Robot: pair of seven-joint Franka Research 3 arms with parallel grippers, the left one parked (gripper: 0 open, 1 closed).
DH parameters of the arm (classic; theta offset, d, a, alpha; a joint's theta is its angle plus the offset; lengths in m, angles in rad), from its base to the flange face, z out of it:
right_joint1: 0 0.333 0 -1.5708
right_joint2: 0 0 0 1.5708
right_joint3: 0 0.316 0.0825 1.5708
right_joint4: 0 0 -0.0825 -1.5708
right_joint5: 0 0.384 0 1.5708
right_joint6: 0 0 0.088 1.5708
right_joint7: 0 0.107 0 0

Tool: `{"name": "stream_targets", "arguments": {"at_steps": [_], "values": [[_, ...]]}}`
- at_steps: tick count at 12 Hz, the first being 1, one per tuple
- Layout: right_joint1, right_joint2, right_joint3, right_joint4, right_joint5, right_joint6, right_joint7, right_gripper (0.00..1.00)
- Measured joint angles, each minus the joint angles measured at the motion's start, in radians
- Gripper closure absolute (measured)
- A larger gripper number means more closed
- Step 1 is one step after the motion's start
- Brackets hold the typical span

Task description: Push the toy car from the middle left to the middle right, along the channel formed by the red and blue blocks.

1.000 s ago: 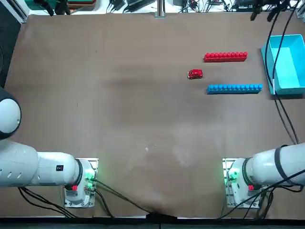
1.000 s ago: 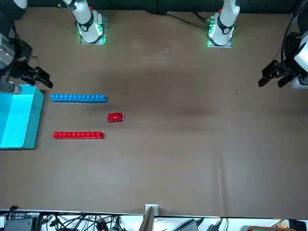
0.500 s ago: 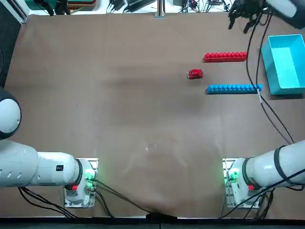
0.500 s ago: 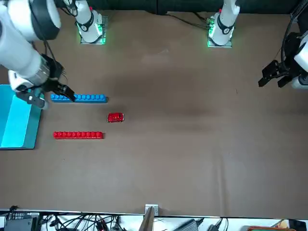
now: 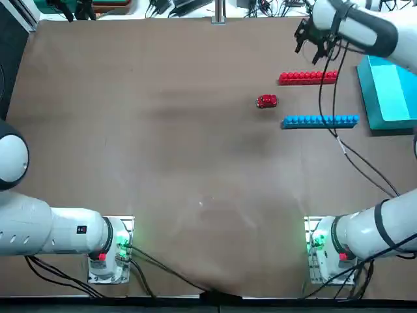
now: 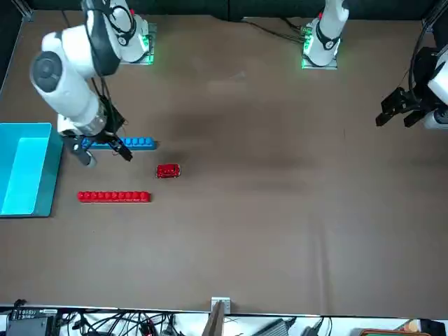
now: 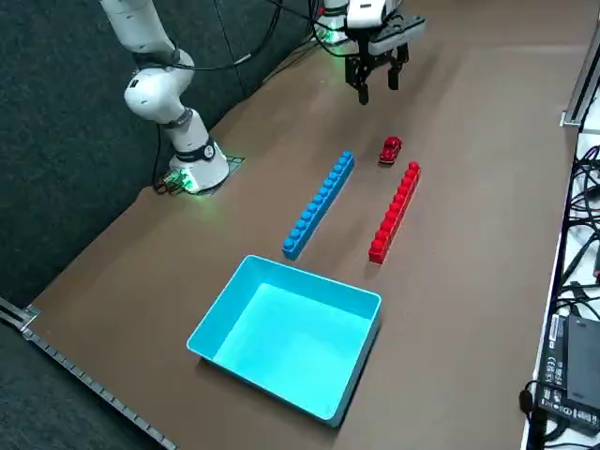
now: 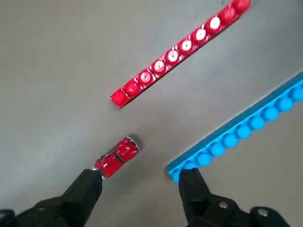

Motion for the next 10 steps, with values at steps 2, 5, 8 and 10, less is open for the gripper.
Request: {"name": "stream_targets", "arguments": {"at_steps": [2,5,8,10], "values": [[0.025,0.001,0.000,-0.052,0.000,0.060,0.075,0.02],[0.056,0.034,0.000,-0.086,0.000,0.122,0.261,0.08],[0.082,0.111,0.000,-0.088,0.000,0.221,0.503,0.13],[0.090,0.168,0.000,-0.085,0.000,0.270,0.627,0.14]]}}
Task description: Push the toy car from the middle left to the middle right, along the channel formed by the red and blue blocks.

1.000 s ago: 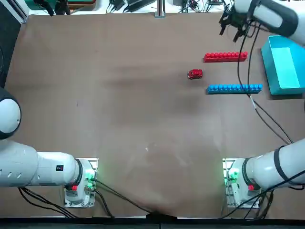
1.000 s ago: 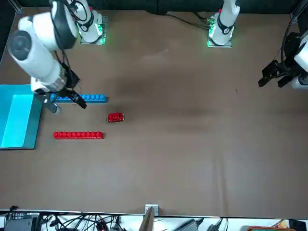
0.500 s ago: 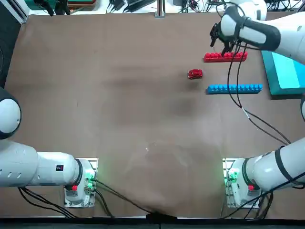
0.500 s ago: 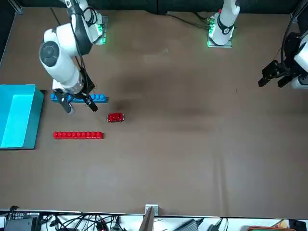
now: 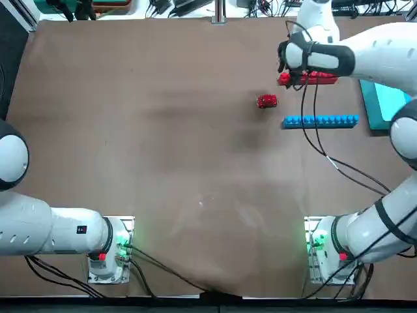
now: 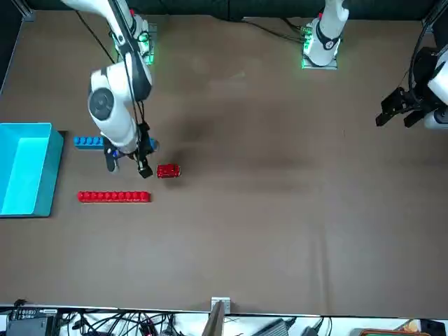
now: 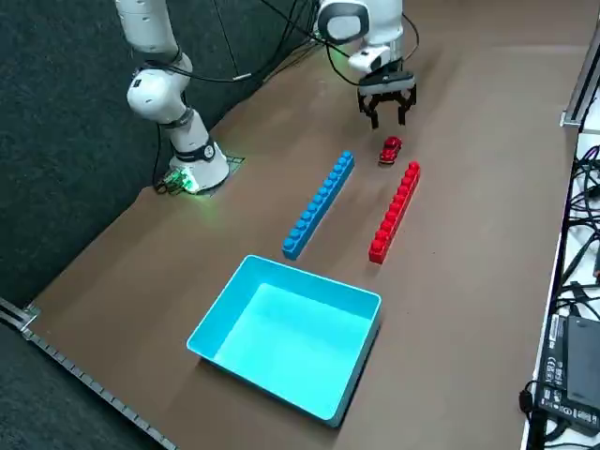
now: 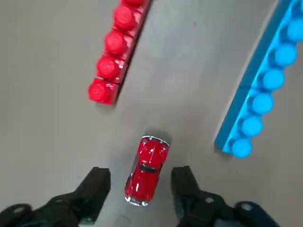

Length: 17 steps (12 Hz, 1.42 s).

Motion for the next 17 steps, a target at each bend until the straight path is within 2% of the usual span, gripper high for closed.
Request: {"name": "stream_targets", "arguments": {"at_steps": [1,2,3,4,17], "values": [[0.006,0.028,0.000,0.005,0.000,0.011,0.051,0.22],[0.012,0.054,0.000,0.014,0.000,0.015,0.099,0.23],[0.022,0.093,0.000,0.029,0.000,0.017,0.157,0.35],[0.025,0.106,0.000,0.034,0.000,0.018,0.173,0.42],[0.065,0.204,0.000,0.042,0.000,0.115,0.277,0.42]]}}
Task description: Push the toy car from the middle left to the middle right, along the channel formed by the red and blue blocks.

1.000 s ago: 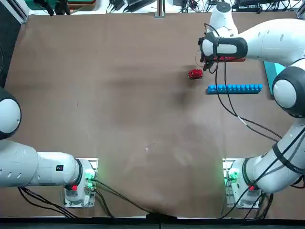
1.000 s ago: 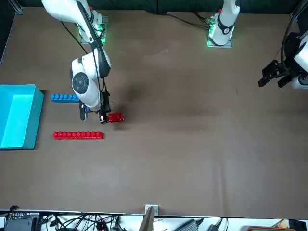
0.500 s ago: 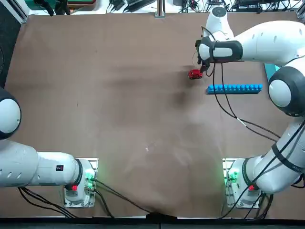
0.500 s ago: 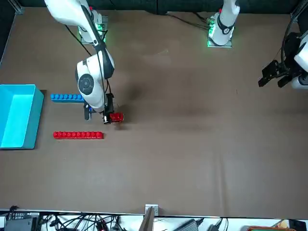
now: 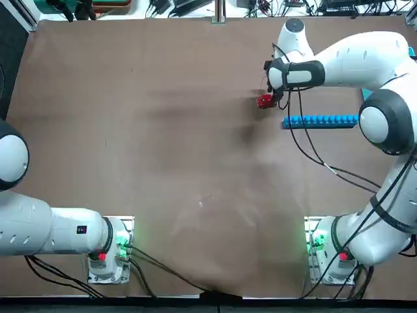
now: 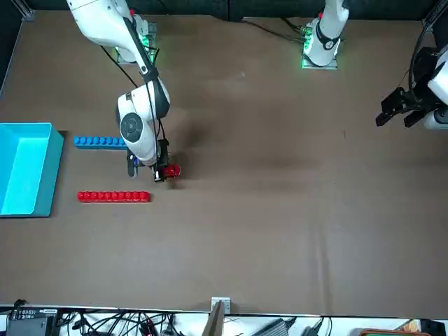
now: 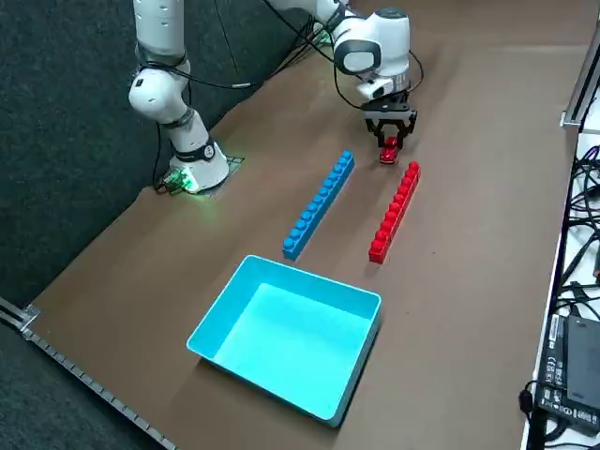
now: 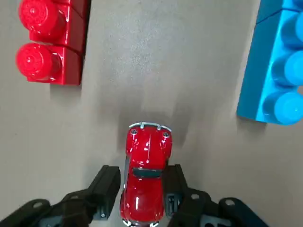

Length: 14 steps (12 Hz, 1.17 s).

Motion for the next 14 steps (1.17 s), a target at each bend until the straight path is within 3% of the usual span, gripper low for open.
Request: {"name": "stream_targets", "arguments": {"at_steps": [3,4,5,14], "values": [[0.001,0.008,0.000,0.000,0.000,0.007,0.002,0.45],[0.003,0.008,0.000,0.000,0.000,0.004,0.018,0.57],[0.004,0.004,0.000,0.000,0.000,0.002,0.035,0.59],[0.032,0.005,0.000,0.002,0.000,0.018,0.073,0.60]]}}
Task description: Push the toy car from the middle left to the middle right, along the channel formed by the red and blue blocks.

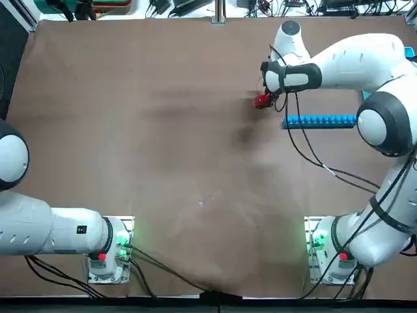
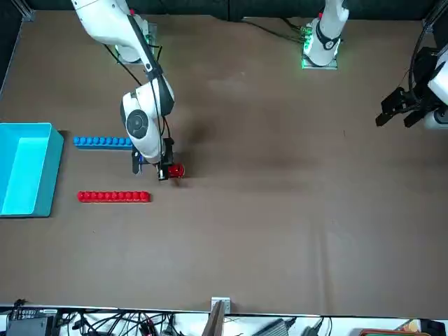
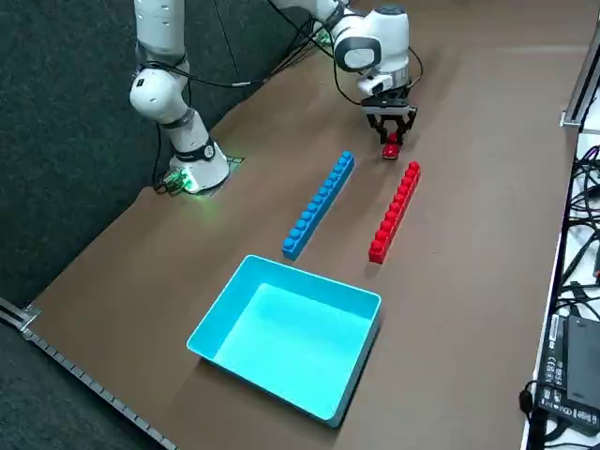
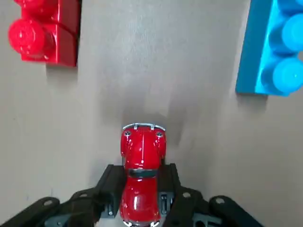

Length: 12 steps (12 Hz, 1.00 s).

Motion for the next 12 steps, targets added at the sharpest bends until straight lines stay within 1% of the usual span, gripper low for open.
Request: {"name": "stream_targets", "arguments": {"at_steps": [6,12], "values": [[0.033,0.008,0.000,0.008,0.000,0.017,0.021,0.60],[0.087,0.037,0.000,0.055,0.000,0.015,0.106,0.60]]}}
